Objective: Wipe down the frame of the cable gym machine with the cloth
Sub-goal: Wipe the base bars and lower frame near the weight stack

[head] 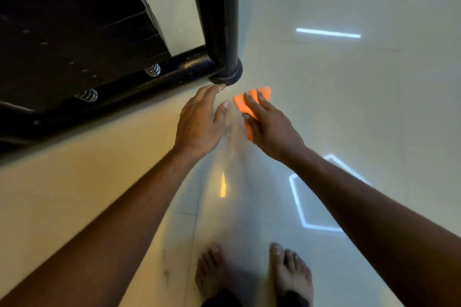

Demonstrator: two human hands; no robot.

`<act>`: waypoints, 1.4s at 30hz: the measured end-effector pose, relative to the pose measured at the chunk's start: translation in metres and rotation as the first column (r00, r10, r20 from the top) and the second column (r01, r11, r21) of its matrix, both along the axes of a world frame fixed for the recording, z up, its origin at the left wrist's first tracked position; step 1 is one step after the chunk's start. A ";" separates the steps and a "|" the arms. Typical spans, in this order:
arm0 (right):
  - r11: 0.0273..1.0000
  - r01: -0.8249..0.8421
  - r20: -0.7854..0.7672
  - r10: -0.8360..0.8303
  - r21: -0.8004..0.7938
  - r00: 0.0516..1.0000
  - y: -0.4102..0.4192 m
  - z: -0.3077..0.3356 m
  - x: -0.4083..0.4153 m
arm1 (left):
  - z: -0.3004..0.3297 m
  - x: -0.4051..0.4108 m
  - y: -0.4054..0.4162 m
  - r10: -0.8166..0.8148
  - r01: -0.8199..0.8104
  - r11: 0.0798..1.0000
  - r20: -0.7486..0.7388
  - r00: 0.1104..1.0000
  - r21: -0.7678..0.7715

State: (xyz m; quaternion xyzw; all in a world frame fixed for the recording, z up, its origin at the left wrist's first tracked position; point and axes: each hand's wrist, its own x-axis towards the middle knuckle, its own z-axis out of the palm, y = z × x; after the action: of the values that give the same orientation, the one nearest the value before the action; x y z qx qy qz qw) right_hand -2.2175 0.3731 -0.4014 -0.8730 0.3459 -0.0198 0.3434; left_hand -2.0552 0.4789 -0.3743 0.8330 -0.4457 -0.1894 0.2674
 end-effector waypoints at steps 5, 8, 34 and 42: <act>0.990 0.075 -0.081 -0.066 0.117 0.995 0.035 0.137 -0.057 | 0.120 -0.042 0.031 -0.059 0.064 0.986 -0.036 0.998 0.156; 0.980 0.125 -0.116 -0.107 0.156 0.987 0.042 0.239 -0.081 | 0.208 -0.060 0.036 -0.152 0.152 0.969 -0.016 0.988 0.194; 0.907 0.420 0.211 -0.410 -0.002 0.887 -0.040 0.887 -0.128 | 0.839 -0.085 -0.058 -0.200 0.248 0.962 0.328 0.923 -0.111; 0.973 0.204 0.307 -0.162 -0.112 0.938 -0.157 0.927 -0.095 | 0.888 -0.065 -0.123 0.027 0.127 0.955 0.506 0.862 -0.267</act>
State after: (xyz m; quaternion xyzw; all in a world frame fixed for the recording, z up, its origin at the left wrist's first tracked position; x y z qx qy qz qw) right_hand -2.3120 0.2164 0.5251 -0.8463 0.3682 -0.2065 0.3250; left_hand -2.1203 0.3559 0.5141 0.7928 -0.5447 0.0955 0.2561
